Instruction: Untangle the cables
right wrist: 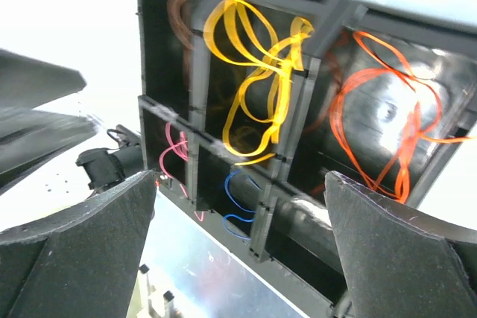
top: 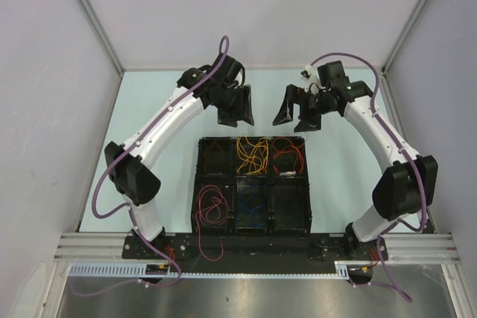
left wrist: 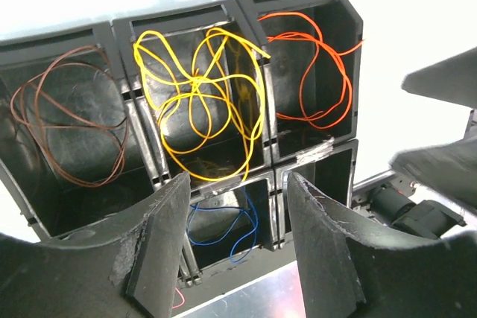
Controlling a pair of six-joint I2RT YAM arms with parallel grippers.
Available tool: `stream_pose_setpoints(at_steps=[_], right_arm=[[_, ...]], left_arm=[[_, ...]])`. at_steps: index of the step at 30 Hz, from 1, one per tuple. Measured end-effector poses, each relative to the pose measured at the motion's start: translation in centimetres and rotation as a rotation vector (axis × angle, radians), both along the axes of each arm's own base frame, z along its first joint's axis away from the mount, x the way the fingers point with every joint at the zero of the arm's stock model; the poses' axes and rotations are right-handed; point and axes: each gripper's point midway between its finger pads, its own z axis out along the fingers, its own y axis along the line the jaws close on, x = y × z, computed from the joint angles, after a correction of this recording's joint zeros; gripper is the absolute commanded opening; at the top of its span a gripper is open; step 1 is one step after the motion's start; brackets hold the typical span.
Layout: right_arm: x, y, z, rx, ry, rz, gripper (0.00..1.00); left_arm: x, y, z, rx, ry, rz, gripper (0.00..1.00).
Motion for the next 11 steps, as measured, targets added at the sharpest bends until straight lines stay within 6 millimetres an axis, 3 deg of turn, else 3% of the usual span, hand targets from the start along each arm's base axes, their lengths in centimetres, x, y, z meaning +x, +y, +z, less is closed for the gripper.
stream_pose_setpoints(at_steps=[5, 11], right_arm=[[-0.8, 0.3, 3.3, 0.033, -0.089, 0.012, 1.0], [-1.2, 0.5, 5.2, 0.077, -0.132, 0.021, 1.0]], left_arm=[[-0.4, 0.9, -0.3, 0.013, -0.004, 0.014, 0.6], [-1.2, 1.6, 0.2, 0.0, -0.028, 0.019, 0.63]])
